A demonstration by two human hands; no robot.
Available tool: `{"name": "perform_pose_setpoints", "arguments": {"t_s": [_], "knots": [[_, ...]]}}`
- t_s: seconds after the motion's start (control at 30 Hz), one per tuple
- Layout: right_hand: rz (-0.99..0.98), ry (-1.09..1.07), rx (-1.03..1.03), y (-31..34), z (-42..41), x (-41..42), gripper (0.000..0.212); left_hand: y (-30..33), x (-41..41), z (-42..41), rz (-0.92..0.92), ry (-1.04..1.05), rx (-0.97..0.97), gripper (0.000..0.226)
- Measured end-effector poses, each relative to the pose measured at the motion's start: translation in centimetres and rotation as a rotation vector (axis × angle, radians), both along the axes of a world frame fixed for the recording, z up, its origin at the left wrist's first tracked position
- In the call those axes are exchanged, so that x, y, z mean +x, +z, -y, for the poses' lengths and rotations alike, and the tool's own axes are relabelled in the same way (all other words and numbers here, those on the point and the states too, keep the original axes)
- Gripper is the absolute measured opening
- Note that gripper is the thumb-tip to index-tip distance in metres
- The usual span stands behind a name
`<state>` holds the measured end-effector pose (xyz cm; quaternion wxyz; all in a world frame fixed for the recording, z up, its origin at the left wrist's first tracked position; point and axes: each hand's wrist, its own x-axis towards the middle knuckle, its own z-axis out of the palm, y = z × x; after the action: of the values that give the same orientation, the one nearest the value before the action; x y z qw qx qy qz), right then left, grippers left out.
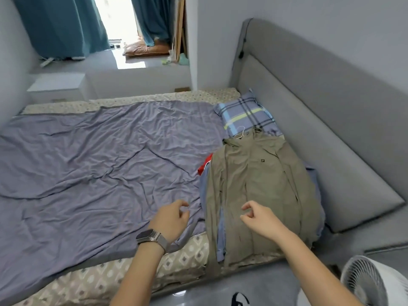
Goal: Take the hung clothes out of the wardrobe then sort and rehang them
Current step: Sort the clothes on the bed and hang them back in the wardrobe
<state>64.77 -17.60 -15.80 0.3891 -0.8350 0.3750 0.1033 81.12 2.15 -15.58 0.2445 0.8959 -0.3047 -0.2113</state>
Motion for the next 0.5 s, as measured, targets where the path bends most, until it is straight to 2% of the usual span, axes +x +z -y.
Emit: {"name": "perform_pose_setpoints", "arguments": {"t_s": [0.23,0.4,0.5], "knots": [[0.001,-0.027,-0.01,-0.9,12.4,0.5,0.021,-1.3,1.0,12.8,-0.005,0.035,-0.044,0.022],[0.025,-0.115,-0.016,-1.0,18.2,2.4,0.014,-1.1,2.8,16.2,-0.05,0.026,-0.009,0.024],[0.077,-0.193,0.013,-1.6,19.6,4.3,0.018,-1.1,5.6,18.3,-0.033,0.01,0.003,0.024]]}}
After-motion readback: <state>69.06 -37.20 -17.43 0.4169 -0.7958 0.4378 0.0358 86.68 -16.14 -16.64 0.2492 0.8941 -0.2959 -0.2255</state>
